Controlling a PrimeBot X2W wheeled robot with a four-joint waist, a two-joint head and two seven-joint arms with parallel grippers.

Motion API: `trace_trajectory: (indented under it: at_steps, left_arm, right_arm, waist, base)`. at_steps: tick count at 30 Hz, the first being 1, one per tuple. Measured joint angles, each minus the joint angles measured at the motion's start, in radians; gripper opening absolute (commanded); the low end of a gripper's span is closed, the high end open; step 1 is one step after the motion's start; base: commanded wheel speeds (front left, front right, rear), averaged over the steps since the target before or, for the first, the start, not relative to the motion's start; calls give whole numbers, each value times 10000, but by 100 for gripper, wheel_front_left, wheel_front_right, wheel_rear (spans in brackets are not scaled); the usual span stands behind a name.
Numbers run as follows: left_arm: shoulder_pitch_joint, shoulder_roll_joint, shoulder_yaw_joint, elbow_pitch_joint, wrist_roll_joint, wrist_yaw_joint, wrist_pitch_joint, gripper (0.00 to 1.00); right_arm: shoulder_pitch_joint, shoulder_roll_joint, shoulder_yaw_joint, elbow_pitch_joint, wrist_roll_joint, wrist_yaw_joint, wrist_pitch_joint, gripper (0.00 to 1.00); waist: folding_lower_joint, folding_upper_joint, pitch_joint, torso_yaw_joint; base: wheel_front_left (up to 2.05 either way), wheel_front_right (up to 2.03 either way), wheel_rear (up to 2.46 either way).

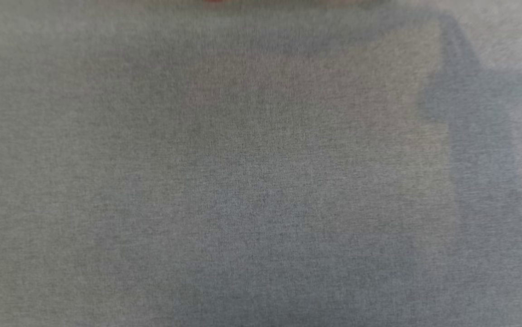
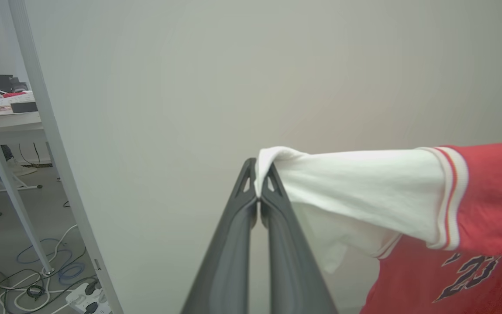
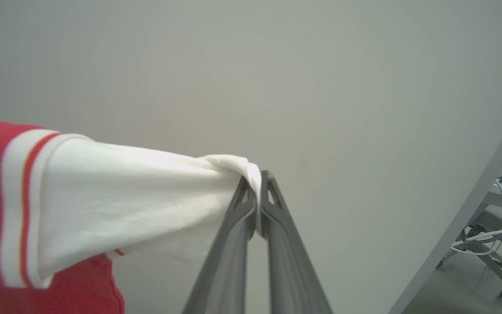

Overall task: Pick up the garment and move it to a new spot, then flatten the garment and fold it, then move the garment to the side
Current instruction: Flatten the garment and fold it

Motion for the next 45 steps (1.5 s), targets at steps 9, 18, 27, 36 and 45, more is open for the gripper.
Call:
trace_trajectory:
  at_steps: [9, 18, 27, 36, 45]
  left_arm:
    - [-2158, -685, -301, 2447, 731, -337, -1820, 0]
    - [-544, -1294, -608, 3697, 349, -723, -2886, 0]
    - [2301, -1764, -800, 4042, -378, -838, -3348, 0]
    - [5006, -1827, -1160, 3705, -807, -752, -2562, 0]
    - [7705, -1720, -1532, 2429, -1356, -79, -1116, 0]
  right_arm:
    - [-1867, 765, -81, 2385, -1037, 6, -2017, 0]
    - [-890, 1277, 324, 3975, -945, 6, -2761, 0]
    - [1336, 961, 1889, 4428, 357, 6, -1979, 0]
    - [3756, -144, 3168, 3475, 2232, 6, -458, 0]
    - [6339, -951, 3425, 2447, 3553, 8, 606, 0]
  waist:
    - [1, 0, 1301, 92]
    - [1, 0, 1499, 385]
    - [-1, 0, 898, 479]
    - [-2, 0, -204, 528]
    - [-3, 0, -1574, 605]
  base:
    - [0, 0, 0]
    - [0, 0, 0]
    - [0, 0, 0]
    - [0, 0, 0]
    - [0, 0, 0]
